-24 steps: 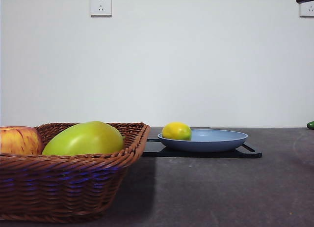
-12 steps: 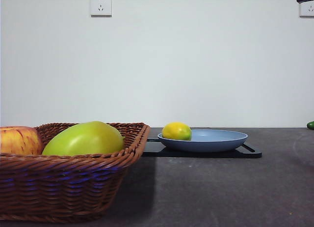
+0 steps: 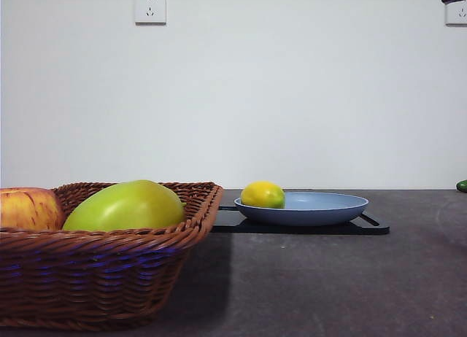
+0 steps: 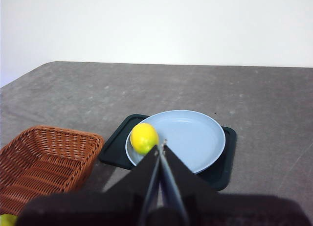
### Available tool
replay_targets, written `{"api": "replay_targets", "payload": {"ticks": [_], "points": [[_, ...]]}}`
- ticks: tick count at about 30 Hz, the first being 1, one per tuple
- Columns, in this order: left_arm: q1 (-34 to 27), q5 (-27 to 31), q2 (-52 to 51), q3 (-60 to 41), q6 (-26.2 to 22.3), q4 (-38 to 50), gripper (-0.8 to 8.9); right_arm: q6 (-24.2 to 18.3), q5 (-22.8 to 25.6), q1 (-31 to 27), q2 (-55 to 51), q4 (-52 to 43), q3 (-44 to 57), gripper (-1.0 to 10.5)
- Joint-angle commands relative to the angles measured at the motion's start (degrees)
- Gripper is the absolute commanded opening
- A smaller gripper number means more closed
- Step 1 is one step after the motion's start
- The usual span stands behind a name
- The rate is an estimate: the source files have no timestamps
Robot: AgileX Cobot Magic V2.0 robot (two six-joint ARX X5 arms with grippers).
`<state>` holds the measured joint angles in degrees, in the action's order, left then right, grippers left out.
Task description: Take the lemon from the basket,put the lemon in the plate,hand out the plate
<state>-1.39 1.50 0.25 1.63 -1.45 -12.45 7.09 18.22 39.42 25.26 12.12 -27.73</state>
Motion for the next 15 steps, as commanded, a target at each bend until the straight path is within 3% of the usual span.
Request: {"api": "replay_targets", "payload": {"ticks": [1, 14, 15], "points": [[-0.20, -0.17, -0.15, -0.26, 0.33, -0.68, 0.08, 0.57, 0.20, 0.42, 0.07, -0.50, -0.61, 0.0], [-0.20, -0.17, -0.15, -0.26, 0.33, -0.68, 0.08, 0.33, 0.20, 0.42, 0.07, -0.42, -0.61, 0.0], [-0.20, -0.17, -0.15, -0.26, 0.33, -0.68, 0.08, -1.51, 0.39, 0.39, 0.07, -0.50, -0.61, 0.0]]}}
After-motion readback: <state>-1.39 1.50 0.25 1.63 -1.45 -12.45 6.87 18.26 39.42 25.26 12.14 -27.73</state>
